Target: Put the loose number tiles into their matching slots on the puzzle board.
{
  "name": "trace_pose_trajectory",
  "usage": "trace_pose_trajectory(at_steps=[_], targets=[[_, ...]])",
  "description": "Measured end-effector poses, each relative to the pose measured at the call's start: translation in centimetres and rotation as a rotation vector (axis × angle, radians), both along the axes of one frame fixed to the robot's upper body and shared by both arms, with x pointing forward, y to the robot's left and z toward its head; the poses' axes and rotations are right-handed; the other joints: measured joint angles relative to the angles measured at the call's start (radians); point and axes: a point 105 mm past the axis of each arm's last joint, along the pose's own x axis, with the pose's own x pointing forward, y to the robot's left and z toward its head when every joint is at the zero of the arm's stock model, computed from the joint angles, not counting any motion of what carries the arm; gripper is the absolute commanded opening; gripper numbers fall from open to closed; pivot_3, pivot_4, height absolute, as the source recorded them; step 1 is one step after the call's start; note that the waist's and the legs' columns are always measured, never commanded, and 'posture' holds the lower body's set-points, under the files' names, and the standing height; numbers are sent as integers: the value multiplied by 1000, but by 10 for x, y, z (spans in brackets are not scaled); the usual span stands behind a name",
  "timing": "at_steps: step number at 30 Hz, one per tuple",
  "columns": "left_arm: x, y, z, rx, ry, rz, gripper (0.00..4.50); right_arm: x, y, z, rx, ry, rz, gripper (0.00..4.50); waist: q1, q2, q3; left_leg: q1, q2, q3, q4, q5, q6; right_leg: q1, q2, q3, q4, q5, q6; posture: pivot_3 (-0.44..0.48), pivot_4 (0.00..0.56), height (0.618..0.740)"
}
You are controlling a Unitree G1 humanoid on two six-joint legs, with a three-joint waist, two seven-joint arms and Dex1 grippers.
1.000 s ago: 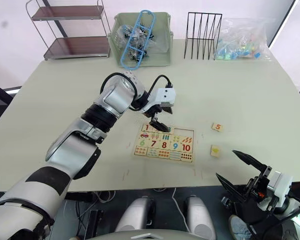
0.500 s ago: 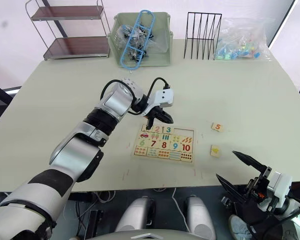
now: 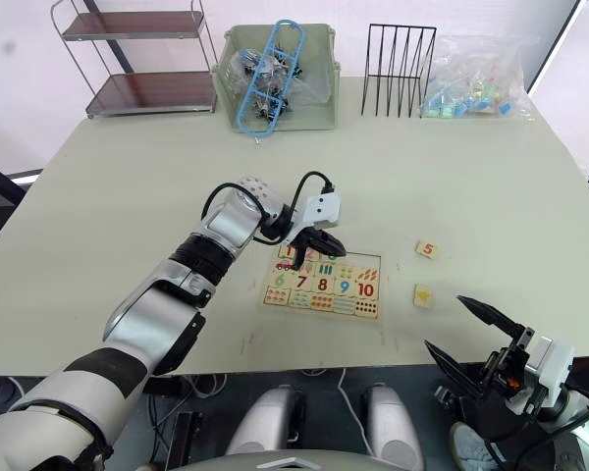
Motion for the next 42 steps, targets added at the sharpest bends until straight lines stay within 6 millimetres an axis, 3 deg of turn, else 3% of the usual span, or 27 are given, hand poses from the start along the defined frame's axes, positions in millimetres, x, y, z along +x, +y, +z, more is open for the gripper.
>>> trace_pose_trajectory(at_steps=[42], targets=[[-3, 7, -6, -28, -9, -24, 115, 0, 4, 7, -1, -12, 3, 4500, 0, 0, 0, 0, 0, 0, 0, 0, 0, 0, 0, 0, 0, 0, 0, 0, 150, 740]])
